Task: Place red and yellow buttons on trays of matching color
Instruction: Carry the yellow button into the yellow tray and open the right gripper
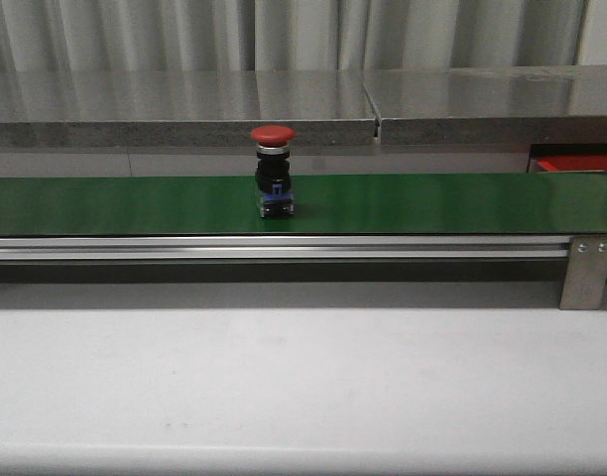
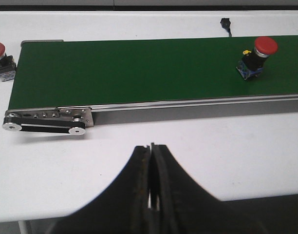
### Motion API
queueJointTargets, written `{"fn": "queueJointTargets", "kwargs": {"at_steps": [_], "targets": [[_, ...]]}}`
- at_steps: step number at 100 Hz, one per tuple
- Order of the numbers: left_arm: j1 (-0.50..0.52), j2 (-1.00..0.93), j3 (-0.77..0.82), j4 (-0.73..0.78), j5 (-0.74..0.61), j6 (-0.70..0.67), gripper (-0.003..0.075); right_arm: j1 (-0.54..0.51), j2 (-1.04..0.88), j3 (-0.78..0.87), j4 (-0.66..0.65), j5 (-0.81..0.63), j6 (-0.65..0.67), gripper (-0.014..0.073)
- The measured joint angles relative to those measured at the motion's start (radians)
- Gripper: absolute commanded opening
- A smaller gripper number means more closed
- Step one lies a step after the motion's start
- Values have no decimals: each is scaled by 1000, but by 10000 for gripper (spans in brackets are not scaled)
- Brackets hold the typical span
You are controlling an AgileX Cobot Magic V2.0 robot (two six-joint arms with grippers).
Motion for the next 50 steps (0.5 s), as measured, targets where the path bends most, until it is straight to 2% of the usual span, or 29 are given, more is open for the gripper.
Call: {"fn": "queueJointTargets", "kwargs": {"at_steps": [17,29,34,50], "targets": [[0,0,0,0,0,0,-20,0,21,0,6,-7,0,223],[0,0,0,0,0,0,-20,0,25,0,8,-9,0,393],[0,0,0,0,0,0,-20,0,25,0,8,-11,0,437],[0,0,0,0,0,0,-20,-1,25,0,8,-21,0,437]]}}
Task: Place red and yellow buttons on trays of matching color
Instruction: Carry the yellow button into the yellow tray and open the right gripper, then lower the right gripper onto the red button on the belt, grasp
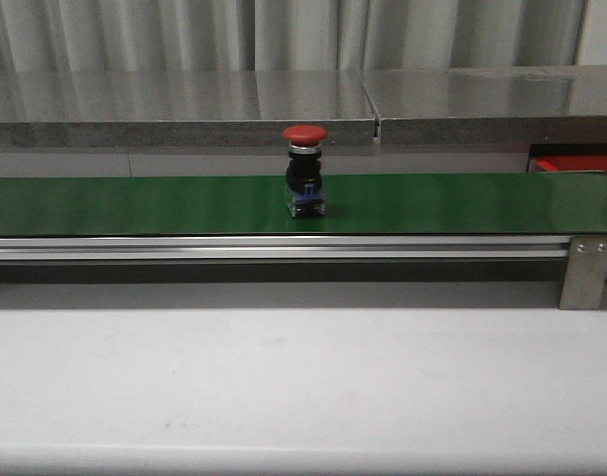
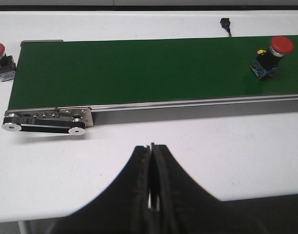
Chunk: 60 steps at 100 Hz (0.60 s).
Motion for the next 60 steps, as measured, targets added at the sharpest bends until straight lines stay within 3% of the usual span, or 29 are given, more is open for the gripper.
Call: {"fn": "queueJointTargets", "kwargs": {"at_steps": [60], "targets": [[0,0,0,0,0,0,-20,0,-109,0,-41,3,0,437]]}}
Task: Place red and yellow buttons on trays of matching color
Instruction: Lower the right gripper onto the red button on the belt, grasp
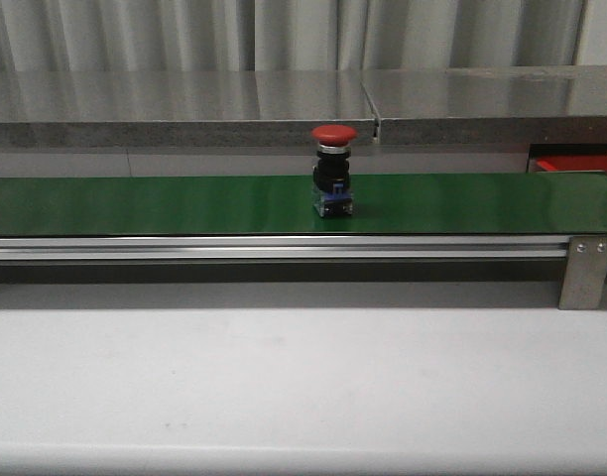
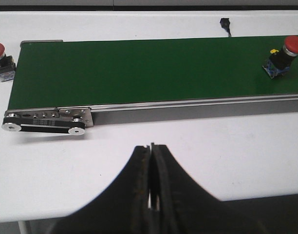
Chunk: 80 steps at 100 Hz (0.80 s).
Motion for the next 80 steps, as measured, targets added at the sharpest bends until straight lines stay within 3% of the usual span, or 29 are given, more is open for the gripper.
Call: {"fn": "queueJointTargets", "kwargs": {"at_steps": [27,80], "targets": [[0,0,0,0,0,0,-20,27,-119,0,-57,88,-57,437],[0,0,0,0,0,2,-20,333,-205,0,-57,273,-215,437]]}}
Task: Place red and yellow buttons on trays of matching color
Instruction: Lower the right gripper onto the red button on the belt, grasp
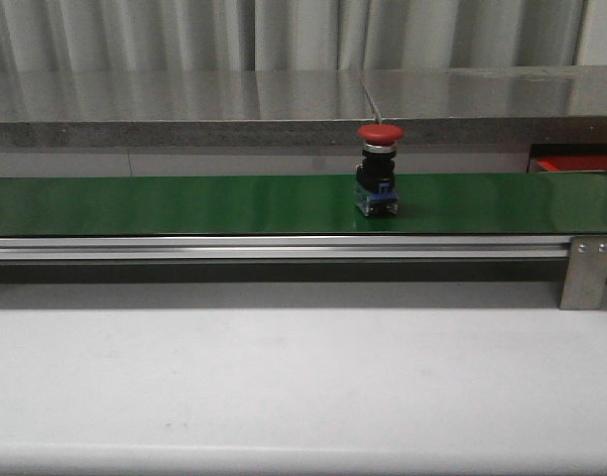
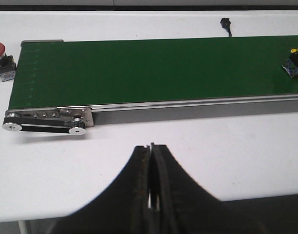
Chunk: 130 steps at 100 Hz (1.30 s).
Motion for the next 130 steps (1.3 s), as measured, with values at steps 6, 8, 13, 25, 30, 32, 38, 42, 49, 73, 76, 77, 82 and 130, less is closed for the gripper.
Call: {"fn": "queueJointTargets", "kwargs": {"at_steps": [6,8,13,25,30,32,38,42,49,73,76,77,82,130], "targets": [[0,0,0,0,0,0,-20,32,0,0,0,9,-13,437],[0,0,0,0,0,0,-20,39,0,0,0,11,-20,437],[0,0,0,0,0,0,-20,66,0,0,0,22,-41,437],[0,0,0,0,0,0,-20,114,0,0,27,45,-114,437],[0,0,0,0,0,0,-20,128,0,0,48,52,-148,437],[0,0,0,0,0,0,-20,131,0,0,58,54,-165,437],[0,0,0,0,0,0,-20,143,0,0,89,59,-222,437],[0,0,0,0,0,0,-20,149,0,0,116,65,-256,437],[0,0,0,0,0,0,-20,153,0,0,166,79,-325,437],[0,0,0,0,0,0,-20,153,2,0,290,97,-504,437],[0,0,0,0,0,0,-20,153,7,-4,297,98,-513,437],[0,0,0,0,0,0,-20,153,9,-7,301,98,-515,437],[0,0,0,0,0,0,-20,155,22,-17,308,100,-523,437],[0,0,0,0,0,0,-20,180,147,-95,314,105,-522,627]]}}
